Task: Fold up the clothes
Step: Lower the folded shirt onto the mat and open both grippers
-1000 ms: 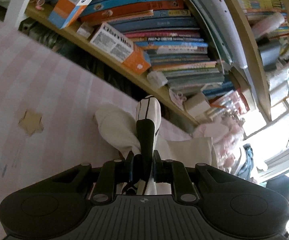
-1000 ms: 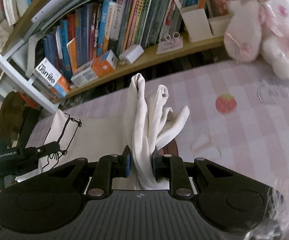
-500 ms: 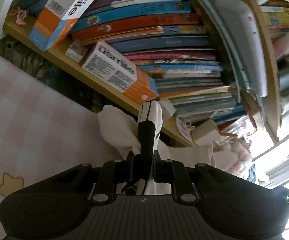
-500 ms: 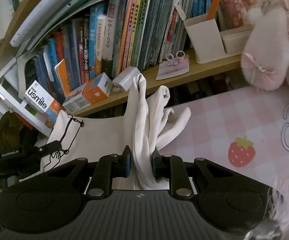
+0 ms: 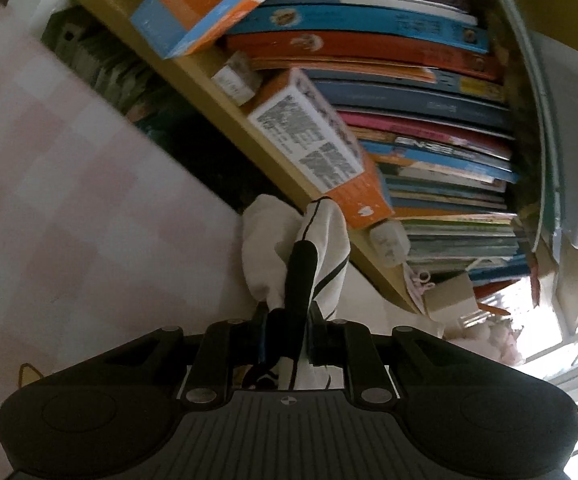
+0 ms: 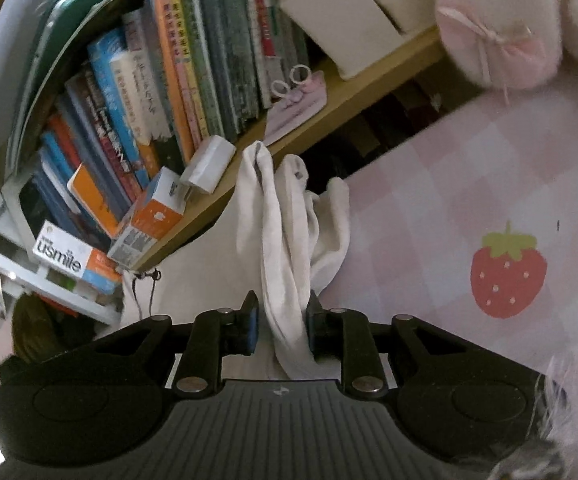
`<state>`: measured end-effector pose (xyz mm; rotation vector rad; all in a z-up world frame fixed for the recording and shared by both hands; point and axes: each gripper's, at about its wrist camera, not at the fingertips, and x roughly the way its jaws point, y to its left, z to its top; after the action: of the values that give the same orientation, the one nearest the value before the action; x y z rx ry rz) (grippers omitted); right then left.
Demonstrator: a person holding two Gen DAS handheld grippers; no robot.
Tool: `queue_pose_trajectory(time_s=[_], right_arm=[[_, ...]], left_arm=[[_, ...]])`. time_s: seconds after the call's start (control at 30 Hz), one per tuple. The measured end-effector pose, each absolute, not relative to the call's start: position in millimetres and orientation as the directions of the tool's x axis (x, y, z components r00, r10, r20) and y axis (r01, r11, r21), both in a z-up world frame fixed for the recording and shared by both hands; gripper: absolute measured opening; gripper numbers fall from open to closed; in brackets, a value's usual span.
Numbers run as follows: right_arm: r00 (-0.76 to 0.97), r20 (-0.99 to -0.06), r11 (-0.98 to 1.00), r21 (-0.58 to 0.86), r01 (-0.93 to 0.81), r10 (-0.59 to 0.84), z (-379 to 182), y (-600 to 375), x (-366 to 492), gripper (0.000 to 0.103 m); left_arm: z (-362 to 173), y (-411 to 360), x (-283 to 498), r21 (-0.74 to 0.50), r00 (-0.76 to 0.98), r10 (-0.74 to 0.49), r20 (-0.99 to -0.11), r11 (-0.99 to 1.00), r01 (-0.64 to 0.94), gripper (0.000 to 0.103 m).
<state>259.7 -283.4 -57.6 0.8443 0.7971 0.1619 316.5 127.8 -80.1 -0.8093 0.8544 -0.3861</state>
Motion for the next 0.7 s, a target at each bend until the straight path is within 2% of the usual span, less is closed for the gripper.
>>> queue_pose_trajectory(time_s=[0.2,0.3,0.43,0.57,0.7], right_arm=[[0.726,-0.515,0.529,0.813,0.245,0.455,-80,-296,251,0.029],[0.723,-0.555,0.581,0.771,0.261,0.411,-68,-293,247,0.041],[0.728,-0.587,0.678,0.698,0.233,0.354,-45,-290,233,0.041],[0.741,-0.607,0.771,0.605,0.197,0.287,-22,-279,209,0.047],[0.747,-0.624,0.842,0.512,0.170,0.229,-9,-261,179,0.055]], left_arm=[[-83,128,315,-0.748,0.610,-0.580,-0.539,0.663,-0.031,0.031],[-72,127,307,-0.693,0.625,-0.532,-0.572,0.720,-0.022,0.042],[-53,127,285,-0.607,0.643,-0.483,-0.594,0.794,0.036,0.044],[-42,127,253,-0.551,0.658,-0.440,-0.611,0.833,0.047,0.049],[-33,119,220,-0.483,0.663,-0.395,-0.635,0.874,0.058,0.050]])
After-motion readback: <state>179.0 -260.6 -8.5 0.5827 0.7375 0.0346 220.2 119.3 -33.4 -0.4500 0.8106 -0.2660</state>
